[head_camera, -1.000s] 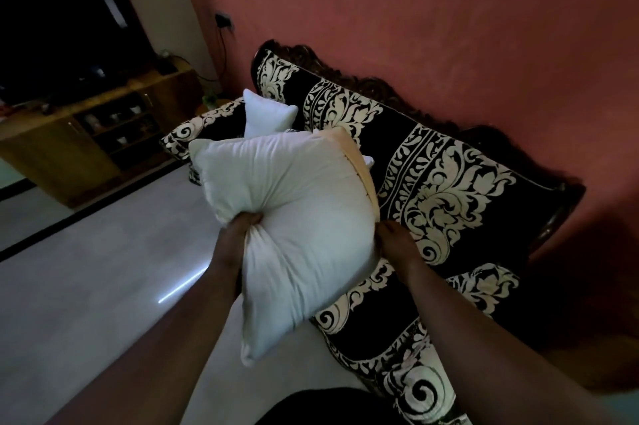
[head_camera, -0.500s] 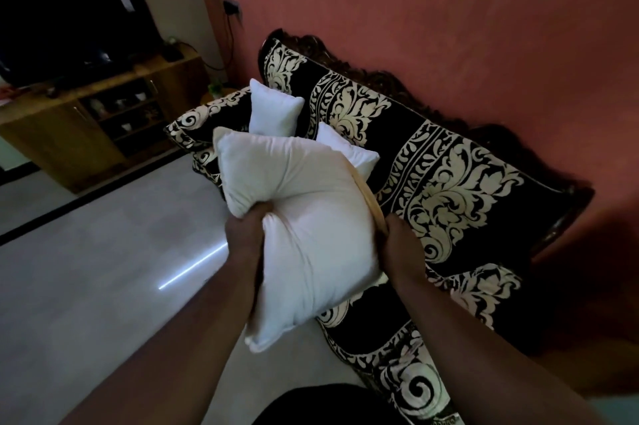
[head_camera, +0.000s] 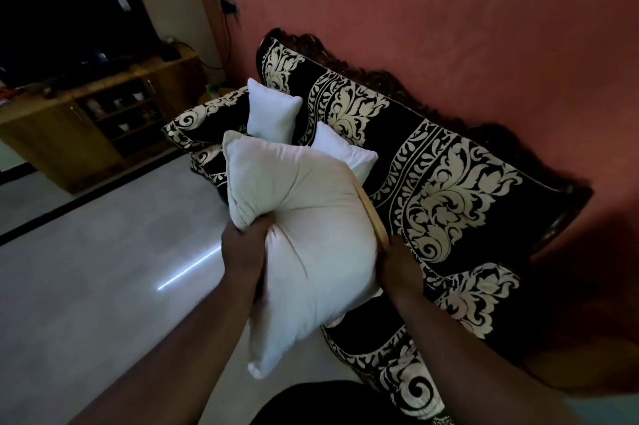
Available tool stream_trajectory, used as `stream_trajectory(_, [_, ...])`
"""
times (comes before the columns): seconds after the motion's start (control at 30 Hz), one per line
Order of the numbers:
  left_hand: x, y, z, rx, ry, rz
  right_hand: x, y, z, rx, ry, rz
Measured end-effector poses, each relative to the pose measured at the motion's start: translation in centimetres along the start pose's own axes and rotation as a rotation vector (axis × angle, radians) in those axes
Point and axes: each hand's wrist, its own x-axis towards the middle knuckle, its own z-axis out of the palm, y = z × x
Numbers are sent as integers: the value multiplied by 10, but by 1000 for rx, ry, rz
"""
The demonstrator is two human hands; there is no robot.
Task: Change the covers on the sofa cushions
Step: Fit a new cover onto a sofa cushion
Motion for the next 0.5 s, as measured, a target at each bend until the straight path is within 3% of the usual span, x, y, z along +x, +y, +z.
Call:
stream_trajectory(0.1, [-8, 1, 6, -1, -31, 74, 5, 5, -9, -280, 62, -263])
stream_trajectory(0.17, [-8, 7, 9, -21, -15, 80, 10, 9, -13, -286, 20, -341])
stream_trajectory(0.3, [-4, 13, 5, -71, 11, 85, 16, 7, -13, 138, -19, -54])
stream_trajectory(0.4, [-2, 10, 0, -91, -8, 102, 13, 2, -9, 189, -36, -83])
stream_trajectory(0.5, [1, 10, -6, -165, -61, 57, 11, 0, -8, 447, -84, -18])
